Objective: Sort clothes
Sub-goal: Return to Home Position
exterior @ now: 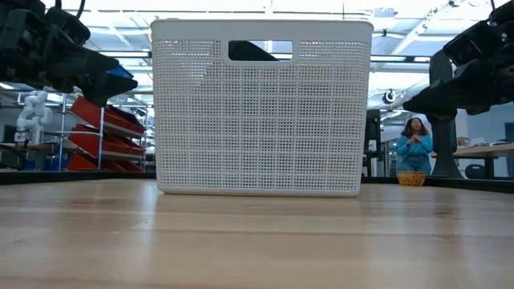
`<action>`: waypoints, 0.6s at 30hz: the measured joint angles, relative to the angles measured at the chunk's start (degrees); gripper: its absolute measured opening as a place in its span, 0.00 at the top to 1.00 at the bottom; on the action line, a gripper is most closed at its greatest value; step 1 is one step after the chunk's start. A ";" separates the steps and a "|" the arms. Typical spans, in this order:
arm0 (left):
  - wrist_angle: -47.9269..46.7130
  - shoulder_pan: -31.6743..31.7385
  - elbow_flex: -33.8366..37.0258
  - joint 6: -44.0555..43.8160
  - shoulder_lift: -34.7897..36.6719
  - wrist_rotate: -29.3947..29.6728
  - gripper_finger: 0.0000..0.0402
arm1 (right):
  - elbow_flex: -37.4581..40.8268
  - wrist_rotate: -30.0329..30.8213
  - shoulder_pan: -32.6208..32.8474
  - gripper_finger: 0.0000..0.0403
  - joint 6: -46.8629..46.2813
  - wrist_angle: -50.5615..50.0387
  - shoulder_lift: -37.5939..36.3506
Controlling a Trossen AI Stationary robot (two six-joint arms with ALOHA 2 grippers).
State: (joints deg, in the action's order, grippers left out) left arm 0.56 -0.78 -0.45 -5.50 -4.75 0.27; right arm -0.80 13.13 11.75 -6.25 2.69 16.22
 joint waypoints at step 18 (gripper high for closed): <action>0.14 0.00 0.00 -0.02 0.00 0.20 0.26 | 0.00 0.10 0.00 0.71 2.46 0.05 0.01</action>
State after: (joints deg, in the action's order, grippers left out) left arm 0.70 -0.78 -0.45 -5.52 -4.75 0.47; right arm -0.80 13.23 11.75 -3.79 2.74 16.23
